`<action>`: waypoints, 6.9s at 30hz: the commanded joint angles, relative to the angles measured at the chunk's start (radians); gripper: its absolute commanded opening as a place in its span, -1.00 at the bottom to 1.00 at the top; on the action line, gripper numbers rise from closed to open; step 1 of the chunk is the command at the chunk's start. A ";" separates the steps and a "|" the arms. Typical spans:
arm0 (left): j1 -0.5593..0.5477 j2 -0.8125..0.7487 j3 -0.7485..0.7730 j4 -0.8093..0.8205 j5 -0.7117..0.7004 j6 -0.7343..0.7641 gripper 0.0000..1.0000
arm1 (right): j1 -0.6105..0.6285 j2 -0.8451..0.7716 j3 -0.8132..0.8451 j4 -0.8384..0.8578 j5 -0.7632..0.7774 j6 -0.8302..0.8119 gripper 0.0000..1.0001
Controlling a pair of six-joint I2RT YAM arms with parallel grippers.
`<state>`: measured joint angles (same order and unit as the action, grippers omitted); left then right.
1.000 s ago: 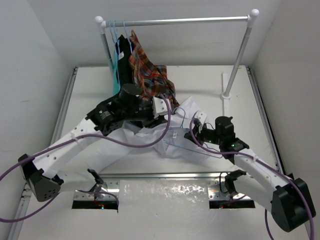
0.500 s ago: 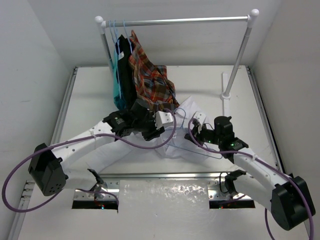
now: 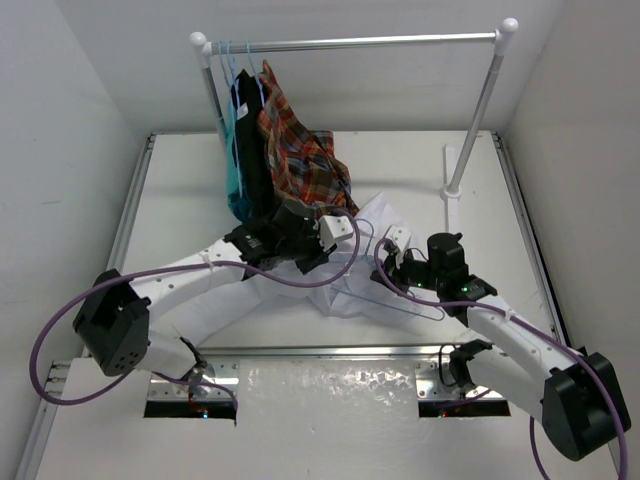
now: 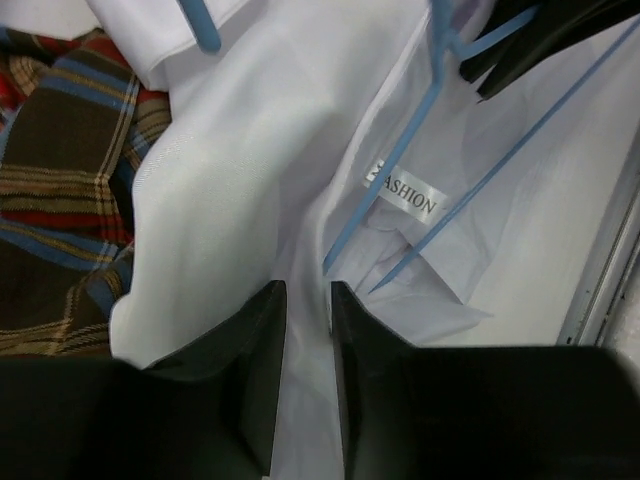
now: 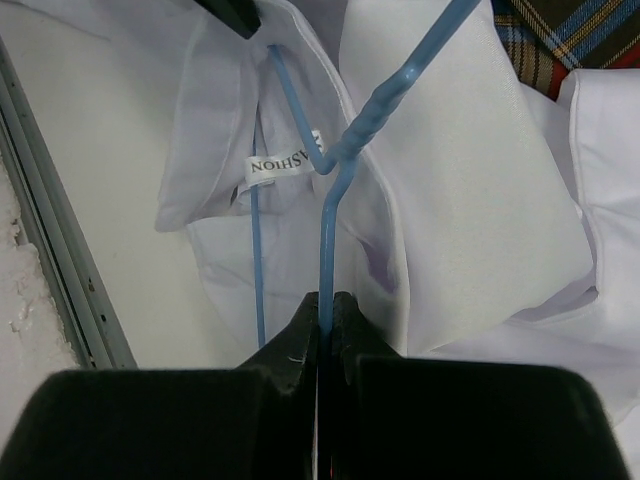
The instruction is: Place the shirt on the hanger
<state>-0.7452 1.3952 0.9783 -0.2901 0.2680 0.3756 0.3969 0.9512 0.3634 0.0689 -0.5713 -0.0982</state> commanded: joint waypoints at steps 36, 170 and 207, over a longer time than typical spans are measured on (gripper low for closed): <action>-0.072 0.010 0.215 -0.193 0.154 0.368 0.53 | 0.137 -0.025 -0.072 0.270 0.172 -0.109 -1.00; 0.262 -0.051 0.246 0.362 0.533 -0.258 -1.00 | -0.015 0.067 0.370 -0.431 0.344 -0.049 -0.48; 0.288 -0.111 0.177 0.123 0.545 -0.125 -1.00 | -0.177 0.247 0.322 0.186 0.370 0.497 -1.00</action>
<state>-0.4614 1.3266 1.1252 -0.0196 0.8116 0.0700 0.2905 1.2633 0.6170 0.3241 -0.1875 0.3470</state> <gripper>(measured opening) 0.066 0.002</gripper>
